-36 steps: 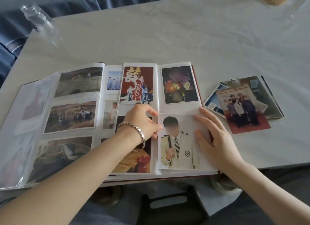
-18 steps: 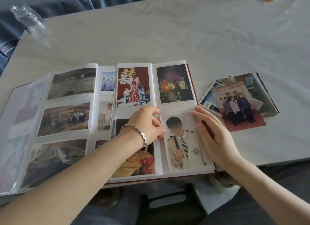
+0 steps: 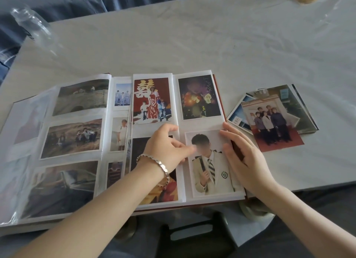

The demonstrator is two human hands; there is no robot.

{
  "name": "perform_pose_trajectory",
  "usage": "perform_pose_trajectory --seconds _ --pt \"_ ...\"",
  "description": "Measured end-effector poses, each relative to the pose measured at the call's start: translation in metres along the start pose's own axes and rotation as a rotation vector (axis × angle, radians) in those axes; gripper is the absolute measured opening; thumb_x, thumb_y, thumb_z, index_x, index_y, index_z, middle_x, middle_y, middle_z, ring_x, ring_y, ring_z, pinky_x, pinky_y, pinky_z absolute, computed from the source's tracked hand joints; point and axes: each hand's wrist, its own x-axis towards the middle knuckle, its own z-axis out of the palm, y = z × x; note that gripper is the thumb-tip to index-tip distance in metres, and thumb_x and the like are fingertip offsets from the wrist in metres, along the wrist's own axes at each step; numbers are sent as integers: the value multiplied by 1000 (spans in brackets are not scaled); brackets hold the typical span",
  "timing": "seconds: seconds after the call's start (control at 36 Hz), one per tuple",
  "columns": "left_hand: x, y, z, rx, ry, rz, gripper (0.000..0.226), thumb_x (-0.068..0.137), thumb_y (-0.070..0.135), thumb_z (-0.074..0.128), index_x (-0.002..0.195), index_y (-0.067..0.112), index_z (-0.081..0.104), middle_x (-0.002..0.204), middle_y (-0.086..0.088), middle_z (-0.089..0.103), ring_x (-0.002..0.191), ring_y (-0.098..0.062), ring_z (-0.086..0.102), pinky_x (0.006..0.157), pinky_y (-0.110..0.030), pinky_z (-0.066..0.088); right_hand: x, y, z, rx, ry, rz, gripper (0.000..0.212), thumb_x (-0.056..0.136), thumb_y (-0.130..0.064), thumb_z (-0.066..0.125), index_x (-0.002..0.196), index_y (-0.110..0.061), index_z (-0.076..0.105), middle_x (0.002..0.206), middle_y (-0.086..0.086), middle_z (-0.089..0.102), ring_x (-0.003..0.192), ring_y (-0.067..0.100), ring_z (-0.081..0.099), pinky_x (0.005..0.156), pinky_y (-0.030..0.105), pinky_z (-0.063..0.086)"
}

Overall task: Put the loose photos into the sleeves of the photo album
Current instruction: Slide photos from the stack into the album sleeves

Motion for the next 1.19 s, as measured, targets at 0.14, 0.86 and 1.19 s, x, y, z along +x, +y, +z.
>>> perform_pose_trajectory --seconds 0.14,0.86,1.19 --pt "-1 4 4 38 26 27 63 72 26 79 125 27 45 77 7 66 69 -9 64 74 -21 51 3 -5 -4 61 -17 61 37 91 -22 50 128 -25 51 134 -27 38 125 0 43 91 24 51" --pt "5 -42 -41 467 231 369 25 84 11 65 109 11 66 120 -4 56 113 -21 51 96 -31 43 28 -66 -32 499 -243 346 29 77 -45 65 101 -29 66 93 -9 73 90 11 68 72 28 57" --pt "2 -37 -58 192 252 370 49 95 35 46 141 33 28 146 20 13 138 3 12 112 -19 13 19 -78 40 -331 -727 -315 69 84 -64 27 143 -30 35 155 -14 11 137 -8 -5 109 10 -6"
